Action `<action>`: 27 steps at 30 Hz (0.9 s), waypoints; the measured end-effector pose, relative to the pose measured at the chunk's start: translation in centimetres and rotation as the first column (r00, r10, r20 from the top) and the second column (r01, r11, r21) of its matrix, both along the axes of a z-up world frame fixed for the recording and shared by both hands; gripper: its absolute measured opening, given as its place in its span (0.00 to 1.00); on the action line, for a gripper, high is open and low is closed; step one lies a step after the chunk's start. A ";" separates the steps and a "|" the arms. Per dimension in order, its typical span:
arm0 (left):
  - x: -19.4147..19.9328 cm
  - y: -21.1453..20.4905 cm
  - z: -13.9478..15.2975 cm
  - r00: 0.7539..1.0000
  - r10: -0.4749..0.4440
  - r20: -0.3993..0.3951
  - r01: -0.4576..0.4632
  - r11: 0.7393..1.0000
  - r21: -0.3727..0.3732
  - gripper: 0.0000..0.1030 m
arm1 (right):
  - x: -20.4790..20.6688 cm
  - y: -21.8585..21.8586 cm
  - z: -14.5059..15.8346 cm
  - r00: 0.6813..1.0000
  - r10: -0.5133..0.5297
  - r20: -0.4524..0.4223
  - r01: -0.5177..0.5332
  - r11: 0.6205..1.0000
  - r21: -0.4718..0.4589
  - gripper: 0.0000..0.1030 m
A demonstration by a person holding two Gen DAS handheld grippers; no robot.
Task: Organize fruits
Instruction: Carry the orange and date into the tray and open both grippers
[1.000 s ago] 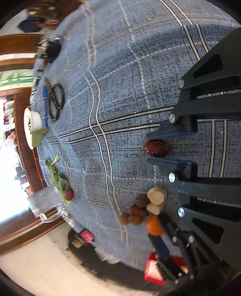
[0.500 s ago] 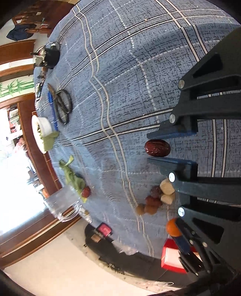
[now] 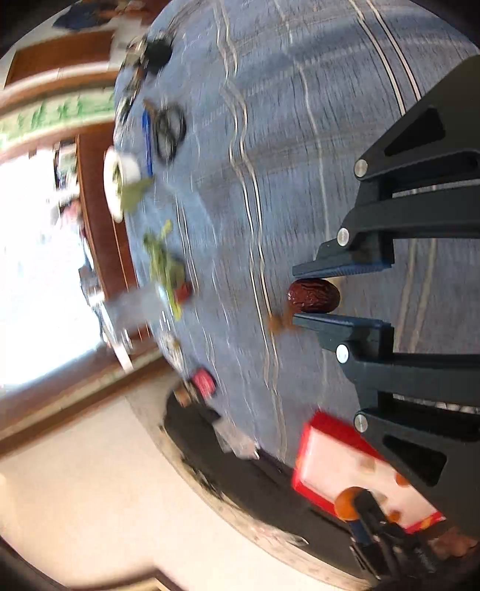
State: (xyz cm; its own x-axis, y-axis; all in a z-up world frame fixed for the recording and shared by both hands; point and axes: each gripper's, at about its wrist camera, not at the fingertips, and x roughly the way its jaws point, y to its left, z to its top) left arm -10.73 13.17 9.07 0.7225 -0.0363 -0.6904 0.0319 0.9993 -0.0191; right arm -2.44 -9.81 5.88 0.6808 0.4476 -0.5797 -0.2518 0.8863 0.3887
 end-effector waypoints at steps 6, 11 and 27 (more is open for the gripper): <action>-3.0 6.4 -1.2 0.989 0.147 -0.008 -0.147 0.989 0.023 0.31 | -3.7 8.7 1.6 0.975 0.217 0.036 -0.217 0.976 -0.023 0.20; -4.9 9.3 -2.8 0.979 0.201 -0.034 -0.199 0.979 0.036 0.31 | -7.8 14.4 1.9 0.921 0.387 0.049 -0.385 0.922 -0.050 0.20; -5.3 9.9 -4.4 0.981 0.189 -0.035 -0.186 0.980 0.077 0.31 | -11.4 20.5 -1.6 0.854 0.513 -0.080 -0.520 0.843 -0.137 0.20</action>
State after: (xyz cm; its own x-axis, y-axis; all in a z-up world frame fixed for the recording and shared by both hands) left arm -16.02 23.06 4.63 0.6817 0.1487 -0.7163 -0.1551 0.9863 0.0571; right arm -13.84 10.66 4.26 0.3508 0.6351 -0.6882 -0.6768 0.6799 0.2824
